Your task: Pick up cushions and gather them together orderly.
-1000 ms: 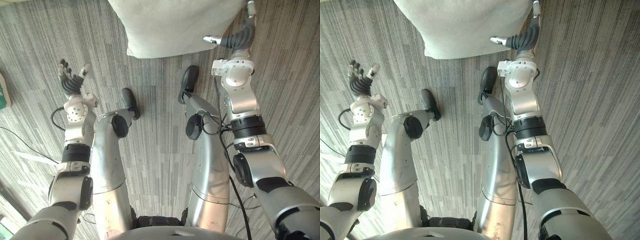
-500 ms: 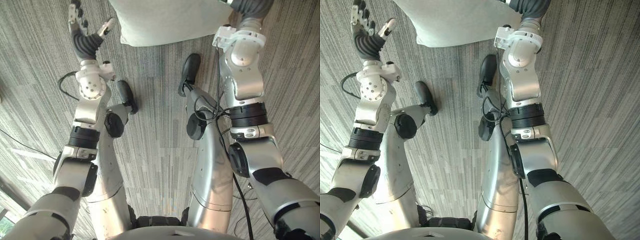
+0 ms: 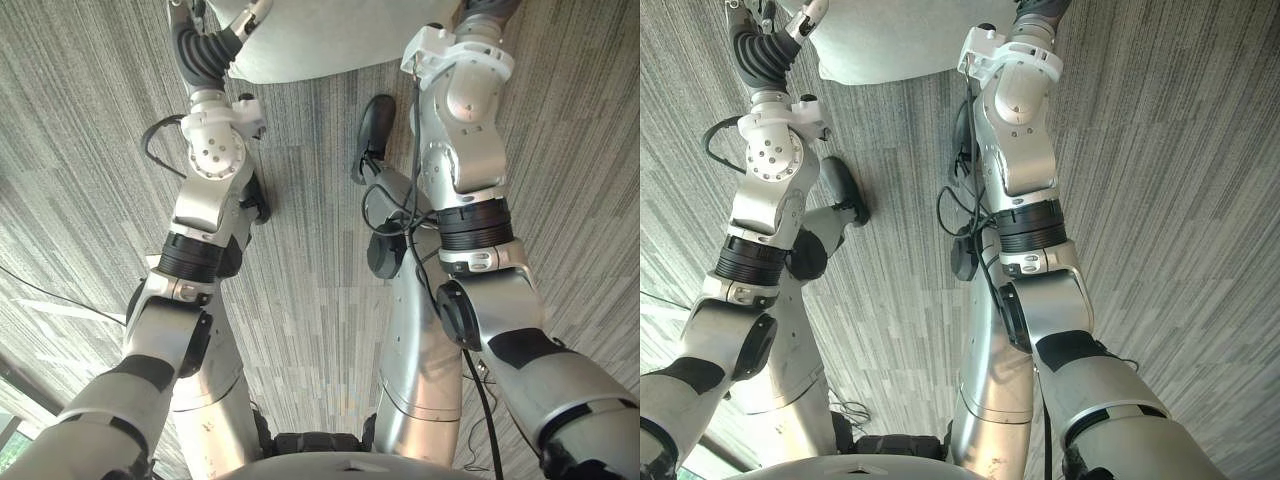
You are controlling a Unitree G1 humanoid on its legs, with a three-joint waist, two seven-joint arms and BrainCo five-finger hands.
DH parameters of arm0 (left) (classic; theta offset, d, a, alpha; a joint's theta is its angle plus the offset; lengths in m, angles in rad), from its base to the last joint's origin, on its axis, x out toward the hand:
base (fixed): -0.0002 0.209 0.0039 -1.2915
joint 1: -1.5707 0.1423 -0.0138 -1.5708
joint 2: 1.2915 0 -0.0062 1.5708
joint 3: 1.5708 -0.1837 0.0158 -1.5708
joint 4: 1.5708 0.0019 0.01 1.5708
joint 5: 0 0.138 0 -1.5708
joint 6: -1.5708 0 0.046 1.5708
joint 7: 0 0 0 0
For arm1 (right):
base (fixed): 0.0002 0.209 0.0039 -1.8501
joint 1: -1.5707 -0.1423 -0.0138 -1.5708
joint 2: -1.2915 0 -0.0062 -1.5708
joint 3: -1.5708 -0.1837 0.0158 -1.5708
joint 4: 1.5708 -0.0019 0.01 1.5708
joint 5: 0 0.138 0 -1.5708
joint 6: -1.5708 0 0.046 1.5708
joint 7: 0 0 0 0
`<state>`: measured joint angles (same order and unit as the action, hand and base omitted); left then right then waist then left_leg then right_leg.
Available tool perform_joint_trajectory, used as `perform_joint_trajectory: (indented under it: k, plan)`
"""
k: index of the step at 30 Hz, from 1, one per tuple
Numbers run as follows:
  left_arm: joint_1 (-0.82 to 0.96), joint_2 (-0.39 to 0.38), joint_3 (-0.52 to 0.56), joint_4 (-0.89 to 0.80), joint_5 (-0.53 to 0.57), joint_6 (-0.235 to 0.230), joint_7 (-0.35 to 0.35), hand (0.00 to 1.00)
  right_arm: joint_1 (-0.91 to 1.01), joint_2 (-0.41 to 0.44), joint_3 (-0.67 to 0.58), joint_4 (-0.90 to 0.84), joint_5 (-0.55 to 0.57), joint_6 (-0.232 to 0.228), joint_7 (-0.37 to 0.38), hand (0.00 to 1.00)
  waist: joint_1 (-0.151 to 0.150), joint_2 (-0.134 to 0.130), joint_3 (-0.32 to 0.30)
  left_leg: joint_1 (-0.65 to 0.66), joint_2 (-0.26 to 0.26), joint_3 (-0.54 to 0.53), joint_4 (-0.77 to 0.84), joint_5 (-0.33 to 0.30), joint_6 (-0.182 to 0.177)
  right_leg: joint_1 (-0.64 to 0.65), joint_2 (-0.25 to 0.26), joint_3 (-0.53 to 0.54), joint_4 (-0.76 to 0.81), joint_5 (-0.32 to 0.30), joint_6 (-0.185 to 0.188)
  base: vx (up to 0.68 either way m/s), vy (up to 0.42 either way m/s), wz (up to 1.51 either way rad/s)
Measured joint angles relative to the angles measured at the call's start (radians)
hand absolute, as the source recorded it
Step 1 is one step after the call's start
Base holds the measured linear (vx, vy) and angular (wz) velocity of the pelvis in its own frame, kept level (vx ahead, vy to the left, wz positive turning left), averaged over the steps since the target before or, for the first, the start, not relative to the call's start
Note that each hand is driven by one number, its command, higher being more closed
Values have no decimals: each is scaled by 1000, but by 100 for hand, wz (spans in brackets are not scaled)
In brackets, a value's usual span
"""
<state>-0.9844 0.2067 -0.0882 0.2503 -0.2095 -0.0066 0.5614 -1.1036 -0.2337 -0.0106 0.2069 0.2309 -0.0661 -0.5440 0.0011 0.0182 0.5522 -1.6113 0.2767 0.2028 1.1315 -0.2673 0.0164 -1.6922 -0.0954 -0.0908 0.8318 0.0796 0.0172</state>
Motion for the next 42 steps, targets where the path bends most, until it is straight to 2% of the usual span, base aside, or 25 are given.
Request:
perform_joint_trajectory:
  k: [7,11,15,18,23,27,34,41,42]
  plan:
    - [55,28,49,-3,20,16,2,0,147,-16,-137,-3,3,2,13,0,-5,0,0,1,1,-11,21,-4,2,18,1,-6,-1,5,-3,-93,-70,-5]
    - [178,51,94,-64,18,15,-1,0,250,-45,-197,-4,8,5,21,0,-4,-1,0,1,12,-13,53,-27,14,25,6,-3,12,3,-5,-85,-59,-11]
    - [254,54,142,-81,16,15,-4,0,287,-69,-242,-4,20,5,38,0,-1,-1,-1,5,10,-13,52,-28,15,33,5,-3,3,3,-6,-98,-54,-2]
    - [267,86,175,-80,4,13,-10,0,273,-113,-246,-4,45,4,45,0,6,-1,-1,7,3,-13,35,-23,16,38,5,-5,-19,3,-6,-113,-67,-2]
    - [221,142,188,-80,-26,3,-20,0,208,-177,-233,5,88,4,63,0,11,-1,-1,13,-6,-16,4,6,17,52,-4,-19,-47,6,-1,-99,-80,6]
    - [173,149,184,-78,-45,-4,-22,0,117,-215,-177,7,88,4,66,0,14,-1,-1,14,-7,-17,-2,11,18,55,-6,-24,-53,10,0,-90,-84,1]
    - [85,147,151,-29,-44,-3,-22,0,-39,-201,-55,37,87,7,78,0,23,-1,-1,16,-10,-18,-35,30,14,54,-6,-29,-68,30,-9,-88,-100,8]
    - [-32,128,118,47,-45,2,-22,0,-160,-118,2,137,130,3,77,0,23,0,-1,19,-8,-16,-43,28,10,51,-3,-31,-71,31,-16,-87,-102,1]
    - [-45,125,111,48,-45,2,-22,0,-166,-115,5,138,134,3,77,100,23,0,-1,20,-9,-14,-53,29,10,53,-3,-31,-82,33,-18,-109,-104,-3]
